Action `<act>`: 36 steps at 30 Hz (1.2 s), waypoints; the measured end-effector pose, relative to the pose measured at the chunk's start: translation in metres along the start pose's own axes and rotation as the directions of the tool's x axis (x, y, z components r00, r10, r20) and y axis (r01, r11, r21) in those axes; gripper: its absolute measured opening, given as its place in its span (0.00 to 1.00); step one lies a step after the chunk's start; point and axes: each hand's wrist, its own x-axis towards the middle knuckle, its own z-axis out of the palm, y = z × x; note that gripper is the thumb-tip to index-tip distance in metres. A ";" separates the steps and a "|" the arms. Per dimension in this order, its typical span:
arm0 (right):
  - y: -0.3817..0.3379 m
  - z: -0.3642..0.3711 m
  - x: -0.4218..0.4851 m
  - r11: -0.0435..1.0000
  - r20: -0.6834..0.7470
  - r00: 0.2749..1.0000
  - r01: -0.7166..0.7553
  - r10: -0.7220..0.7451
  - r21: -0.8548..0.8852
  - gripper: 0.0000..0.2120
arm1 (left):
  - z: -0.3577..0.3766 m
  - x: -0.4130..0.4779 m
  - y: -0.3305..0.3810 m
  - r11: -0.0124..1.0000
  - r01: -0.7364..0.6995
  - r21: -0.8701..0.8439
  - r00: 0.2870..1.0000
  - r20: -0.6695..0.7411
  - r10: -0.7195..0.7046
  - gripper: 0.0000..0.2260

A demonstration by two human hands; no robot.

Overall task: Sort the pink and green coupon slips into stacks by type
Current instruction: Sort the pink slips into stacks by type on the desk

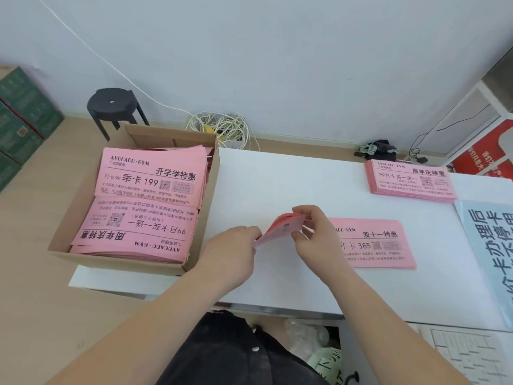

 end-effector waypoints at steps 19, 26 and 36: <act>-0.010 -0.080 0.021 0.970 -0.201 0.978 -0.098 0.052 -0.223 0.28 | -0.039 0.047 0.019 0.926 -0.238 -0.293 0.968 -0.143 0.204 0.23; 0.020 -0.126 0.003 0.944 -0.360 0.915 -0.263 0.179 -0.198 0.26 | -0.004 0.074 0.062 0.880 -0.137 -0.454 0.983 0.047 0.177 0.17; 0.076 -0.183 0.025 0.848 -0.320 0.896 -0.411 0.308 -0.334 0.31 | 0.043 0.119 0.112 0.888 0.058 -0.455 0.989 0.146 0.010 0.16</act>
